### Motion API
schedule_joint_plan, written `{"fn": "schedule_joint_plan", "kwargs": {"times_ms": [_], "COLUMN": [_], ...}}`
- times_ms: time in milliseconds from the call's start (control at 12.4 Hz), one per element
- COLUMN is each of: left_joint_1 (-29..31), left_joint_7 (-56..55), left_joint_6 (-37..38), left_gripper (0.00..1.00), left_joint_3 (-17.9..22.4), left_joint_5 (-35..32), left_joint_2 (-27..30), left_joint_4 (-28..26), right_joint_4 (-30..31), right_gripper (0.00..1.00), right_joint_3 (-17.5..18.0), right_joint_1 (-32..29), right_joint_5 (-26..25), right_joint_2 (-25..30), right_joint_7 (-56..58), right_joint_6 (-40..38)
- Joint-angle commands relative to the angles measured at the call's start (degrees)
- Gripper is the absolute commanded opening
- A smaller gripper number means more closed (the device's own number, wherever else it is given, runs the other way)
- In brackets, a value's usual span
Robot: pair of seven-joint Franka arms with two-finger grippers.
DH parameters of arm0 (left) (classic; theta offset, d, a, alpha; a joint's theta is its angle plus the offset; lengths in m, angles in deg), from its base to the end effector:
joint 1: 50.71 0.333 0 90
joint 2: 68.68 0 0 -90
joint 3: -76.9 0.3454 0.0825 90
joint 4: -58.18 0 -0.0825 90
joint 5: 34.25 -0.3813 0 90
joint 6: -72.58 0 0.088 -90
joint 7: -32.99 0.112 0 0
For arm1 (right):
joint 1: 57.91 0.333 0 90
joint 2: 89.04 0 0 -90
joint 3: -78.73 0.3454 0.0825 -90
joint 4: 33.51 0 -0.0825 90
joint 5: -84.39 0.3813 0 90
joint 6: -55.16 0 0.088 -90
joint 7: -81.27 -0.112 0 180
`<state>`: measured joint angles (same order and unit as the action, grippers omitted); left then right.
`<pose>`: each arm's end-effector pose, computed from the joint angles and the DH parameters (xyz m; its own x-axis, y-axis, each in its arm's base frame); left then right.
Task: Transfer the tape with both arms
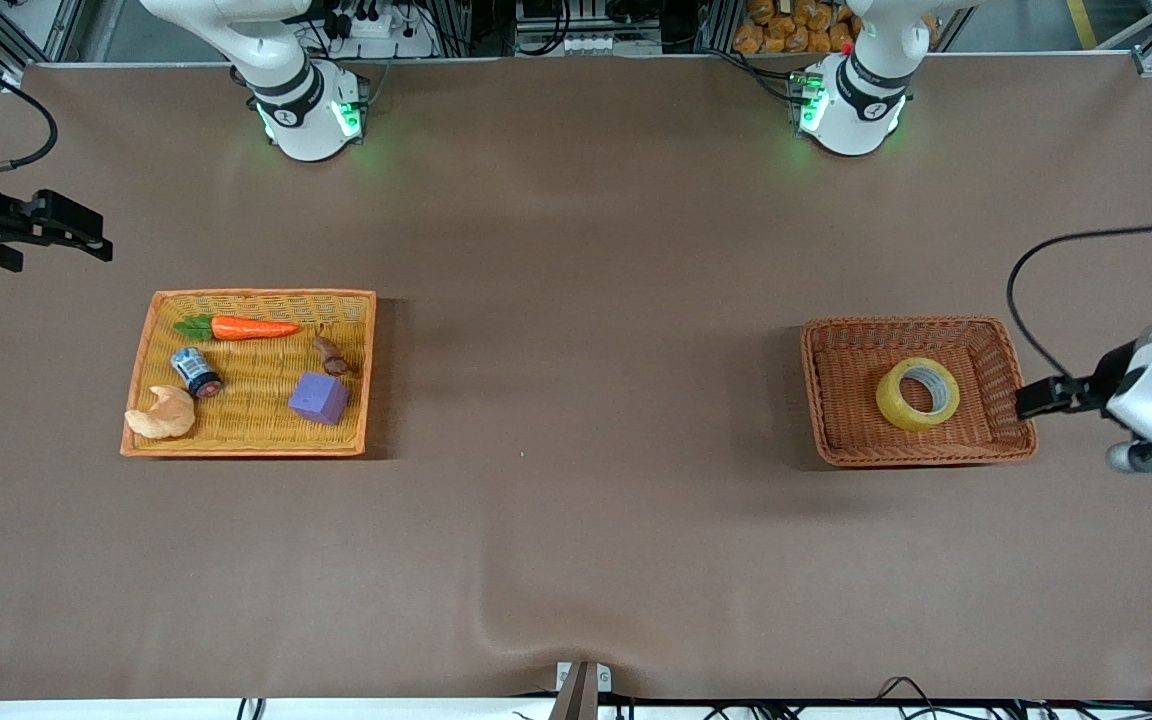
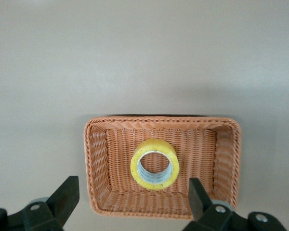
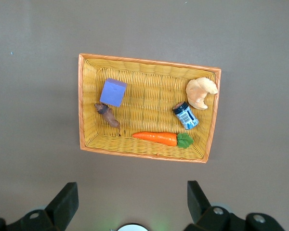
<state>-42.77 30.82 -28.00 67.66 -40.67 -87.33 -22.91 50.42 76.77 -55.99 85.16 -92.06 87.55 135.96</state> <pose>0.6675 0.0117 0.5424 0.9998 0.0038 0.0207 0.0051 -0.9983 -0.0584 0.5524 0.0019 0.6555 0.9883 0.1107 -0.1052 0.1088 -0.9938 -0.0233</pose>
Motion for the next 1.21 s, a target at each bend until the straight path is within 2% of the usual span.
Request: {"fn": "schedule_joint_plan", "kwargs": {"times_ms": [0,566,647,809,1133], "left_joint_1": [0.0,-0.2,-1.8,-6.0,-6.1], "left_joint_7": [-0.4,1.1,0.2,-0.4,0.5], "left_joint_6": [2.9,8.0,9.3,10.4,14.4], "left_gripper": [1.0,1.0,1.0,1.0,1.0], "left_joint_3": [-1.0,-0.4,0.4,4.9,5.8], "left_joint_5": [-1.0,1.1,1.5,1.6,1.7], "left_joint_2": [6.8,13.0,14.3,15.4,16.9], "left_joint_4": [-1.0,-1.3,-2.7,-3.7,-3.9], "right_joint_4": [0.3,0.2,0.2,0.3,0.3], "right_gripper": [1.0,1.0,1.0,1.0,1.0], "right_joint_3": [-0.3,-0.3,-0.3,-0.3,-0.3], "right_joint_1": [0.7,0.9,0.9,0.9,0.8], "right_joint_5": [0.5,0.4,0.4,0.4,0.4], "right_joint_2": [0.3,0.3,0.2,0.2,0.2], "right_joint_7": [-0.1,-0.1,-0.1,-0.1,-0.1], "right_joint_6": [0.3,0.4,0.4,0.4,0.4]}}
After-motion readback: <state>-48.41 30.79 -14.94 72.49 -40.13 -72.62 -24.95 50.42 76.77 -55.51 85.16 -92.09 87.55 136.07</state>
